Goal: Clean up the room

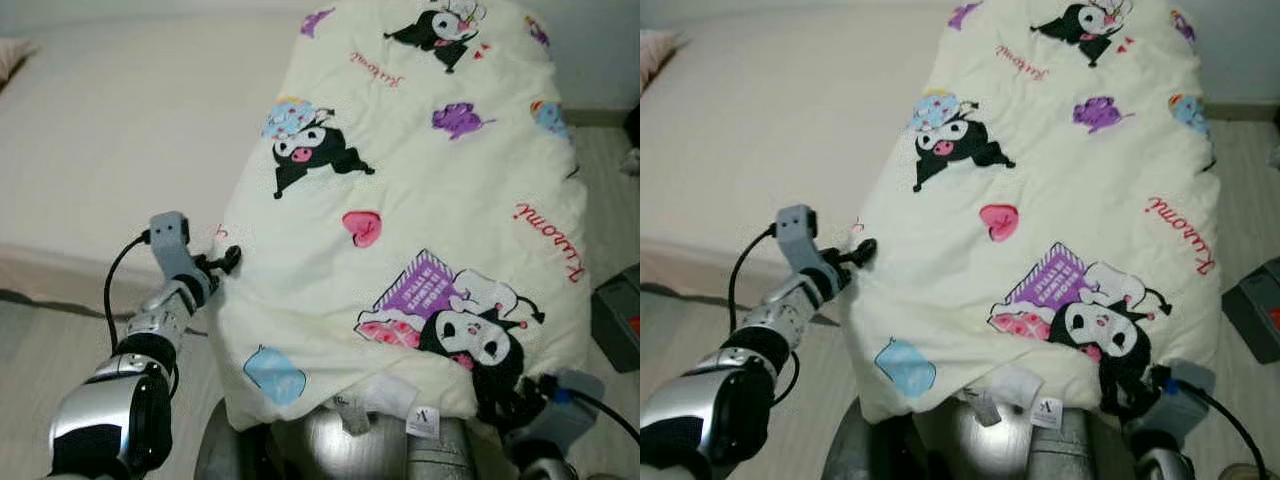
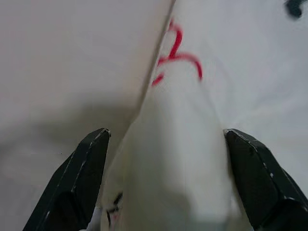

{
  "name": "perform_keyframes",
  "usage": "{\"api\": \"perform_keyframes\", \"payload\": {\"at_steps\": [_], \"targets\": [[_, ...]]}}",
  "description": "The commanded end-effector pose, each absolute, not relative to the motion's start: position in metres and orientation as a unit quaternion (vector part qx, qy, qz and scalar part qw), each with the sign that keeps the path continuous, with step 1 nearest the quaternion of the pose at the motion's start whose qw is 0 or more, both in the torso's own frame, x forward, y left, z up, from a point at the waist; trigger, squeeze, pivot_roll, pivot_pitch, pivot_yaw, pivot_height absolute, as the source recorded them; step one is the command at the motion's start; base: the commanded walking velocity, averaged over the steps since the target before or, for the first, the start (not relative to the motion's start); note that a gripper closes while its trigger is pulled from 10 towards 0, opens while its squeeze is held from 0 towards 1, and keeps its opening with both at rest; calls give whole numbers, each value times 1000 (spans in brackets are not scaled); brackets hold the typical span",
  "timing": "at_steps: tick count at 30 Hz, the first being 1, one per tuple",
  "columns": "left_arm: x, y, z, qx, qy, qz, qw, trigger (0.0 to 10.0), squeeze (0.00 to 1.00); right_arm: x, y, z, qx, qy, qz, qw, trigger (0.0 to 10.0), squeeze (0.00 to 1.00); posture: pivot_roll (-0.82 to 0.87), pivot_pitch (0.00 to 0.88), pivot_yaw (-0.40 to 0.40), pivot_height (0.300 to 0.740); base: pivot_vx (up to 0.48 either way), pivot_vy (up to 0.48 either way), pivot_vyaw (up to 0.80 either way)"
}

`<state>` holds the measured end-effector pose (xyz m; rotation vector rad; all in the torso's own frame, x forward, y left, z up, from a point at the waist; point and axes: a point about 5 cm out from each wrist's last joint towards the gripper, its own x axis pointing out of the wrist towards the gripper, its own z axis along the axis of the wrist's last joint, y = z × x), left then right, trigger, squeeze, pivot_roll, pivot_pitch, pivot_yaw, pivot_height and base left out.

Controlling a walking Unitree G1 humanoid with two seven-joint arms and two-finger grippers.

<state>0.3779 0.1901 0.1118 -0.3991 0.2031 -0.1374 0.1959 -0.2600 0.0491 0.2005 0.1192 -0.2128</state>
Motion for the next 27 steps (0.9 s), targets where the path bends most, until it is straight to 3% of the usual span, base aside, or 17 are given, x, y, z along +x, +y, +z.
{"api": "perform_keyframes", "payload": {"at_steps": [1,9,10,11,12,27], "targets": [[370,194,97,-203,129,-63,969,10000,0,188,-261,50,106,70,-112,985,10000,0,-254,464,181,547,0,0,0],[367,178,89,-218,146,-96,960,10000,0,180,-274,68,101,66,-135,983,10000,0,-275,471,176,547,0,0,0],[366,174,87,-223,150,-114,956,2863,0,179,-277,72,98,64,-139,983,10000,0,-283,471,176,547,0,0,0],[366,174,87,-223,150,-114,956,2863,0,179,-277,72,98,64,-139,983,10000,0,-283,471,176,547,0,0,0],[365,171,85,-226,154,-126,954,0,0,179,-278,76,97,61,-143,983,10000,0,-286,470,176,547,0,0,0],[383,196,127,-65,82,-104,989,0,0,177,-284,87,94,61,-158,981,10000,0,-283,450,174,547,0,0,0]]}}
